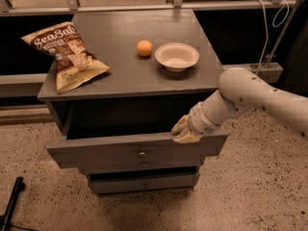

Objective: Open top drawer

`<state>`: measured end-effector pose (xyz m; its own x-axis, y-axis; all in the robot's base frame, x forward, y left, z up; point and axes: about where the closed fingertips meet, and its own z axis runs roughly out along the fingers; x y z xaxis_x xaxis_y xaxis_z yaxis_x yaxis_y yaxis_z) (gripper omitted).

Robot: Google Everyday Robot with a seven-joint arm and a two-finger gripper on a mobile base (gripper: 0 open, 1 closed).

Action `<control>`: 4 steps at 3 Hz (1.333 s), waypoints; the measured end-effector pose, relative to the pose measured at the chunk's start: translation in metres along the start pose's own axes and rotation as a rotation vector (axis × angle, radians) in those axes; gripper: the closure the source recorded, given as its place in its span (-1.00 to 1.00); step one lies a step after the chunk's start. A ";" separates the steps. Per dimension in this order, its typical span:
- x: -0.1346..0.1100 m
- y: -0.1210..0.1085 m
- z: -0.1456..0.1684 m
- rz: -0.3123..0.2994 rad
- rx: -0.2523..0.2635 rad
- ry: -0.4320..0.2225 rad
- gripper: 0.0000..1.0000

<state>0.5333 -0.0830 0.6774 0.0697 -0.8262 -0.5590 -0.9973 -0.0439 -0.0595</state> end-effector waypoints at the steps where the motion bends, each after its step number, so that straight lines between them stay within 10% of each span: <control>1: 0.000 0.000 -0.001 0.000 0.000 0.000 1.00; 2: -0.002 0.010 -0.001 0.000 -0.027 0.004 1.00; 4: -0.020 0.041 -0.020 0.003 -0.051 -0.042 0.16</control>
Offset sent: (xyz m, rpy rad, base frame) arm -0.1354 -0.0039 0.0173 -0.0680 0.2488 0.1638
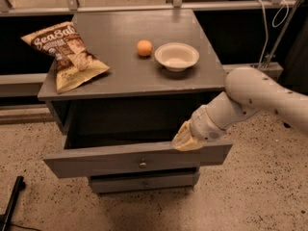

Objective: Open top drawer

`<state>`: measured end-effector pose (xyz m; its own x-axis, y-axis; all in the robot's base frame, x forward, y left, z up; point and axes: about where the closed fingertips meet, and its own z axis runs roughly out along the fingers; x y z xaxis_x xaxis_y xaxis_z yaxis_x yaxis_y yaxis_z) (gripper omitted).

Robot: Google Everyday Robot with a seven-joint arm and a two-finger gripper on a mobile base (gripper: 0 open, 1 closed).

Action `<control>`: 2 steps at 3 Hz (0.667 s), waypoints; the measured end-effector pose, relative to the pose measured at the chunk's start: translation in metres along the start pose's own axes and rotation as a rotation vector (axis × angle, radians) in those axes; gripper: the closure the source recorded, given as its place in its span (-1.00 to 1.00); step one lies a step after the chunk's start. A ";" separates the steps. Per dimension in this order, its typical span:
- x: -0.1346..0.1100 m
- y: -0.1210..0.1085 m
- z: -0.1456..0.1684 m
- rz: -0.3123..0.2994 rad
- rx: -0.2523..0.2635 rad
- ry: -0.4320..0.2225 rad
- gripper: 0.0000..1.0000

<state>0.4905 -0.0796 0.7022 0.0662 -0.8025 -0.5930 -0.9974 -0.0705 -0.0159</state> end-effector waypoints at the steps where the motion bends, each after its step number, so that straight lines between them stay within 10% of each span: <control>1: -0.011 0.007 -0.014 0.001 0.008 -0.017 -0.31; 2: -0.014 0.006 -0.022 0.003 0.011 -0.009 -0.77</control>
Offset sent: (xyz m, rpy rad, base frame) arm -0.0052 -0.0076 0.0370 0.0004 -0.0127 -0.0188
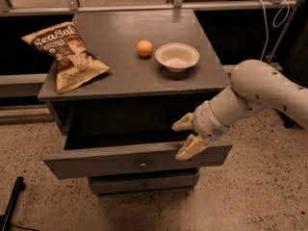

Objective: Open top drawer

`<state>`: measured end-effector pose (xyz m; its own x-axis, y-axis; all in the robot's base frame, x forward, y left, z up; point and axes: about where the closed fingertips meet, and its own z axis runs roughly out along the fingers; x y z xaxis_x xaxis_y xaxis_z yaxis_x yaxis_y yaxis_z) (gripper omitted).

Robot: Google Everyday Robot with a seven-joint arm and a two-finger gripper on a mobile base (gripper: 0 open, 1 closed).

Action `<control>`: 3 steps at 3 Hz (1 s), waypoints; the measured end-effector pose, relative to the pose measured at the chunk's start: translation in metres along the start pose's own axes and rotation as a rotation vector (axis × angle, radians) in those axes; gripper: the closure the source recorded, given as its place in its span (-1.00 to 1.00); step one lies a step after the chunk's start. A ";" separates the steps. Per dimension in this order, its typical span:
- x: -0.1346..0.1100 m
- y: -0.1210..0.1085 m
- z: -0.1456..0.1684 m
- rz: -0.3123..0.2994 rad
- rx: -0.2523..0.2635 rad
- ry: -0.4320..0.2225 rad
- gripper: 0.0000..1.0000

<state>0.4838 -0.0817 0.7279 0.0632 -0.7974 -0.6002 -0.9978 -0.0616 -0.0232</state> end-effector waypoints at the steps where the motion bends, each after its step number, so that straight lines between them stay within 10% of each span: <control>1: 0.009 -0.017 -0.007 -0.007 0.043 0.024 -0.82; 3: 0.034 -0.052 -0.011 0.014 0.106 0.047 0.11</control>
Offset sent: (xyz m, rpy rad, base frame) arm 0.0669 -0.0403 -0.0063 -0.0468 -0.1088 -0.0952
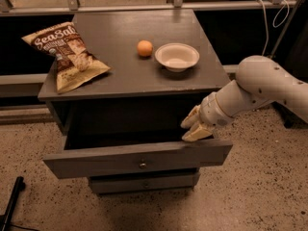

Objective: Open top drawer

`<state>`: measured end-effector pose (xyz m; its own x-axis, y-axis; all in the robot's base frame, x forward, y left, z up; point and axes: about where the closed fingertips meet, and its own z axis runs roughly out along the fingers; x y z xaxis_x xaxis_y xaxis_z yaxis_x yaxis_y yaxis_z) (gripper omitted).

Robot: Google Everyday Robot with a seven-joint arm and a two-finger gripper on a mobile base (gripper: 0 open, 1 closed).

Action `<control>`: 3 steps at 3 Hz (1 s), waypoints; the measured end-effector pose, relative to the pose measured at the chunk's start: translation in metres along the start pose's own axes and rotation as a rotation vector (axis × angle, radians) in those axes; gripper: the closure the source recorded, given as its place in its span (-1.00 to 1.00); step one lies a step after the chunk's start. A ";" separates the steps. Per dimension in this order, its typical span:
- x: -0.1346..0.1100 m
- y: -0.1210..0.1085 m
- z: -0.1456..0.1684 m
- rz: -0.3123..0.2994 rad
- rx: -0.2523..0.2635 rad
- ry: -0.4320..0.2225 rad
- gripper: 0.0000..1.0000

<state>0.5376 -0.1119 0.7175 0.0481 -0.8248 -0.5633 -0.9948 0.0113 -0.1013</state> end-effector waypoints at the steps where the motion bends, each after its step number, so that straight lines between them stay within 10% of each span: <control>1: 0.006 -0.014 0.002 -0.001 0.030 0.003 0.58; 3: 0.018 -0.047 0.019 -0.017 0.079 -0.001 1.00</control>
Offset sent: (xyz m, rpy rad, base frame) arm 0.0534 -0.0122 -0.0125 -0.0030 -0.1016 -0.0485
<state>0.5872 -0.1169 0.6963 0.0653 -0.8249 -0.5614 -0.9837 0.0414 -0.1752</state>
